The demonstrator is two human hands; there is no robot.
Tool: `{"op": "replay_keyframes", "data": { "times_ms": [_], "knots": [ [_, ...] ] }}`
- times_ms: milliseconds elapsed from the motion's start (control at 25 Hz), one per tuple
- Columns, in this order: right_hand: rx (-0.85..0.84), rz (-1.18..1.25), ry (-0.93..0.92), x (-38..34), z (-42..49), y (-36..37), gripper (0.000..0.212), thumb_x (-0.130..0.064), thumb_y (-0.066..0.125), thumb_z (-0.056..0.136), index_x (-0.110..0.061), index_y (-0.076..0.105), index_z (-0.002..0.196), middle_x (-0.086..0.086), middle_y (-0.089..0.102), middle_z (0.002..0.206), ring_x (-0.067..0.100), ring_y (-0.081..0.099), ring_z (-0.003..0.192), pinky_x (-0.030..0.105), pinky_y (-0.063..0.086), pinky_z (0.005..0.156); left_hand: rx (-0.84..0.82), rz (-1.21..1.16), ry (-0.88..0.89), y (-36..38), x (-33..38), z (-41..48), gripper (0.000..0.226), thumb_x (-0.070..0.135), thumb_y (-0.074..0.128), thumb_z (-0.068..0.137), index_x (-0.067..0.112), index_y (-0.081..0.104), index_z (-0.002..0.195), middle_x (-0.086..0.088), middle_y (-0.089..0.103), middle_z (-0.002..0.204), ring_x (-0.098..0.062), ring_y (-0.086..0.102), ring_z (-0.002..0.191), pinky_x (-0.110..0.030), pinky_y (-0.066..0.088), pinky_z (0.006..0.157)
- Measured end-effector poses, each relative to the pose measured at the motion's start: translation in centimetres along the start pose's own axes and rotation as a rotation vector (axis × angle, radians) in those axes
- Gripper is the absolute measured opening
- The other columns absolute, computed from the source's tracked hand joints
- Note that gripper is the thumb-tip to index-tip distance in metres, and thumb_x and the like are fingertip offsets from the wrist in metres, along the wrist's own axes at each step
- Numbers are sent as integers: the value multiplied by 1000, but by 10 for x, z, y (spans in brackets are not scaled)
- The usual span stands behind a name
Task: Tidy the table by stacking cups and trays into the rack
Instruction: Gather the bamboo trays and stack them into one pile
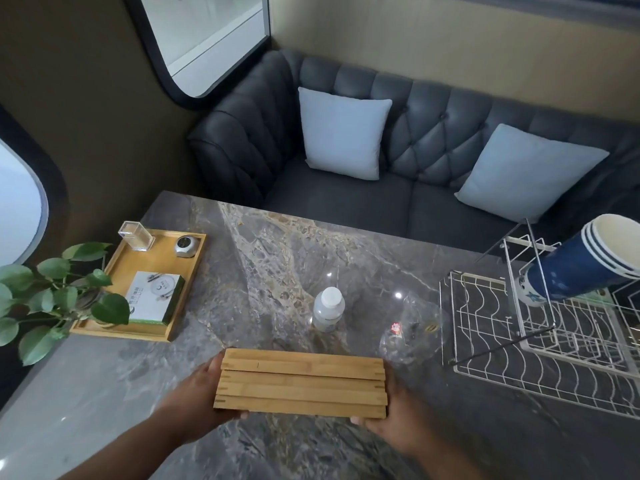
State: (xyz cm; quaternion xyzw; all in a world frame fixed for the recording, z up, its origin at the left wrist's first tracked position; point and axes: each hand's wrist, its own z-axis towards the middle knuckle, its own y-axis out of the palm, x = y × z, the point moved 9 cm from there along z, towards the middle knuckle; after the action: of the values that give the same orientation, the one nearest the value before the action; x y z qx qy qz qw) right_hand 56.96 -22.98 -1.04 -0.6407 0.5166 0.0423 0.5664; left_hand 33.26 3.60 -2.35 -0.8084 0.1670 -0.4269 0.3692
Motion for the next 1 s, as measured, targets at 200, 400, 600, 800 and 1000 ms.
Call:
{"op": "replay_keyframes", "data": {
  "times_ms": [200, 400, 600, 800, 1000],
  "knots": [
    [-17, -19, 21, 3, 1, 0, 89, -59, 82, 57, -65, 31, 129, -33, 57, 121, -12, 61, 104, 26, 55, 90, 21, 44, 9, -3, 8, 2, 100, 64, 80, 55, 59, 19, 135, 30, 51, 122, -7, 58, 118, -23, 49, 82],
    [-92, -29, 26, -1, 2, 0, 99, -57, 85, 54, -64, 26, 133, -38, 51, 124, -18, 54, 108, 18, 46, 94, -40, 121, -19, -2, 3, 8, 141, 68, 80, 53, 29, -3, 160, 15, 33, 159, -12, 39, 142, -33, 45, 107],
    [-126, -99, 41, -3, 0, -5, 99, -62, 82, 56, -53, 23, 135, -36, 52, 118, -16, 55, 105, 12, 42, 86, -54, 48, -16, -2, 10, 8, 115, 66, 78, 55, 34, 20, 149, 15, 51, 141, -11, 54, 128, -30, 52, 98],
    [-111, -179, 92, -5, 1, -16, 113, -74, 75, 51, -44, 16, 143, -21, 45, 134, 3, 51, 115, 31, 48, 100, -50, 41, -28, -3, 7, 8, 102, 61, 78, 61, 35, 25, 144, 14, 59, 130, -8, 59, 116, -32, 56, 91],
    [-105, -561, -115, -49, 7, -20, 114, -80, 58, 60, -34, 6, 151, -6, 18, 156, 18, 23, 144, 39, 14, 118, -74, 81, -46, 2, 2, 10, 118, 58, 80, 67, 23, 11, 156, 2, 56, 140, -16, 57, 124, -31, 52, 96]
  ]
}}
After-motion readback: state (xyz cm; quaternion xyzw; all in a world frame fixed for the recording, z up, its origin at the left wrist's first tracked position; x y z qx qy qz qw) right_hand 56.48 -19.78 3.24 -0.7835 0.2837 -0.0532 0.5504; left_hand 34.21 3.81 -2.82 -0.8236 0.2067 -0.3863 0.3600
